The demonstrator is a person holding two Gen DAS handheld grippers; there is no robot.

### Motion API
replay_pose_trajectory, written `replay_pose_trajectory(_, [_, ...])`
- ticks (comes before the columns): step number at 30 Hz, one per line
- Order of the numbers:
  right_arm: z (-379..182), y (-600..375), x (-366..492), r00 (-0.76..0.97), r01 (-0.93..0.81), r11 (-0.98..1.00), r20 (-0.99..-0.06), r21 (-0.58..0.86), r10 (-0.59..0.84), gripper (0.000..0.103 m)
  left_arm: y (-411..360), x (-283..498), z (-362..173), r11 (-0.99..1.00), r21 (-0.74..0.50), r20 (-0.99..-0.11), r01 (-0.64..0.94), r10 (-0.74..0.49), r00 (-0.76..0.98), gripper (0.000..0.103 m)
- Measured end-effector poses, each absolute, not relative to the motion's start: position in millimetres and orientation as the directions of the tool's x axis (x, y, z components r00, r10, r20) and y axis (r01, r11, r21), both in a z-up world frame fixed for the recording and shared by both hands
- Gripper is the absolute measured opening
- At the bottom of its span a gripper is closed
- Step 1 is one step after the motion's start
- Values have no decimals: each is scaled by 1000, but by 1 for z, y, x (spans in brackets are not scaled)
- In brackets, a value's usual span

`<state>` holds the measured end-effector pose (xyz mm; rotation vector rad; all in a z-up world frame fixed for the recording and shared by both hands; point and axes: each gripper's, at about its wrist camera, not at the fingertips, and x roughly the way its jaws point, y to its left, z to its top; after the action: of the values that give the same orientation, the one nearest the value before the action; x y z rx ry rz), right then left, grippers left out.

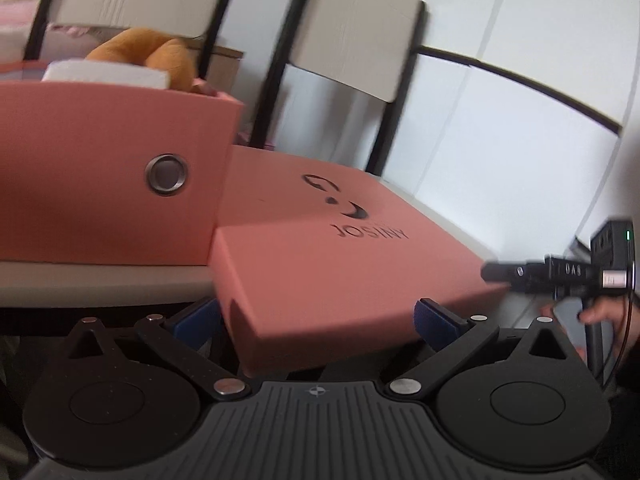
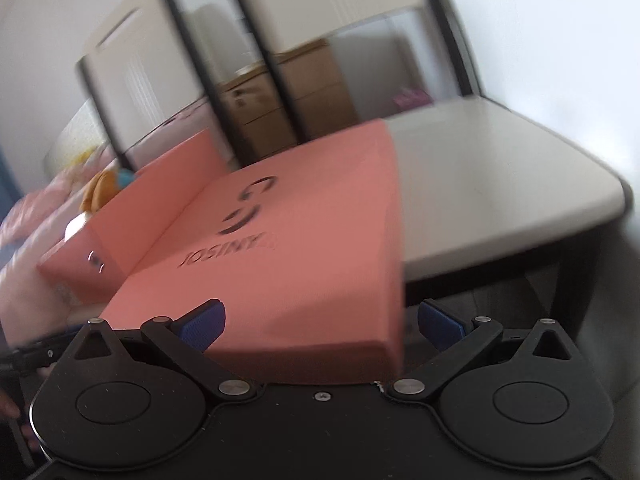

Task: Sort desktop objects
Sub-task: 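Close both grippers on opposite edges of the pink lid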

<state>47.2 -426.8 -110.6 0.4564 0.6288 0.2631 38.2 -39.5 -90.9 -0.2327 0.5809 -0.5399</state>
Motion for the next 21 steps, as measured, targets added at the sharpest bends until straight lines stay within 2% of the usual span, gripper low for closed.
replay_pose_trajectory(4, [-128, -452, 56, 772, -28, 742, -457, 670, 441, 102, -22, 60, -100, 794, -513, -454, 326, -574, 682, 103])
replay_pose_trajectory(7, [-139, -459, 62, 757, 15, 678, -451, 735, 473, 102, -16, 71, -107, 775, -567, -460, 278, -578, 673, 103])
replay_pose_trajectory(11, [-142, -456, 64, 737, -5, 669, -449, 743, 505, 95, -21, 76, -110, 785, -550, -478, 283, -575, 664, 103])
replay_pose_trajectory(13, [-142, -454, 65, 728, -14, 670, -451, 742, 516, 86, -26, 78, -112, 773, -558, -477, 301, -596, 646, 103])
replay_pose_trajectory(15, [-140, -453, 66, 729, -15, 674, -454, 738, 513, 73, -30, 78, -112, 769, -555, -471, 316, -604, 642, 100])
replay_pose_trajectory(16, [-137, -453, 65, 734, -10, 680, -457, 733, 503, 72, -33, 78, -111, 774, -545, -471, 322, -601, 646, 91])
replay_pose_trajectory(17, [-135, -454, 64, 737, -8, 683, -458, 730, 497, 71, -35, 77, -109, 785, -528, -475, 324, -589, 653, 89])
replay_pose_trajectory(21, [-123, -458, 56, 768, -25, 693, -430, 721, 475, 70, -37, 72, -98, 775, -535, -446, 336, -597, 667, 86])
